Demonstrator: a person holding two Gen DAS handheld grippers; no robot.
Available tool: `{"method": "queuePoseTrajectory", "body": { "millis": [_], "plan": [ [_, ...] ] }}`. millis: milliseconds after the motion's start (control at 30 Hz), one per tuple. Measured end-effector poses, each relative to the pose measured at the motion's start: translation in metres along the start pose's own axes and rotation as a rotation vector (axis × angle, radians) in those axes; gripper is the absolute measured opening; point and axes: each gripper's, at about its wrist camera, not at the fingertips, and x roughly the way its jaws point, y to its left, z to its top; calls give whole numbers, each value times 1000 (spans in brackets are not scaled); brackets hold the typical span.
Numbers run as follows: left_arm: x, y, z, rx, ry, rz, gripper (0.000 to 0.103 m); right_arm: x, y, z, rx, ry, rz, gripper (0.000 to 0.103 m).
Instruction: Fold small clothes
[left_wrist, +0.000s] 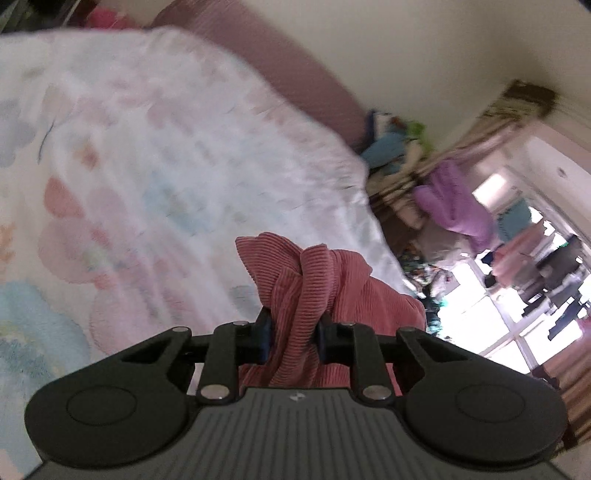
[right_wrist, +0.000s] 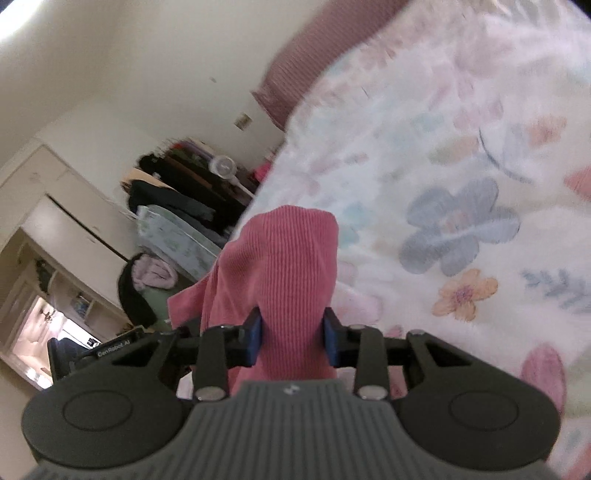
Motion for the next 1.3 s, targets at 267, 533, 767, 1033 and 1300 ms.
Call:
{"method": "queuePoseTrajectory", "body": {
  "millis": [267,533,767,1033,1300],
  "plan": [
    [-31,-49,-32,63,22,-76,24,-100,32,-21,-13,-52,21,30],
    [24,-7,-61,29,138,-6,24,-87,-17,-47,6,22,-71,30],
    [102,35,-43,53,281,73,24,-25,-73,-30,85,96,-127,30],
    [150,77,-50,32,384,152,36,26,-128,-23,160,183,-189,34],
    [137,72,-41,124,351,253,51,33,-137,-24,153,165,-244,46]
  ]
}}
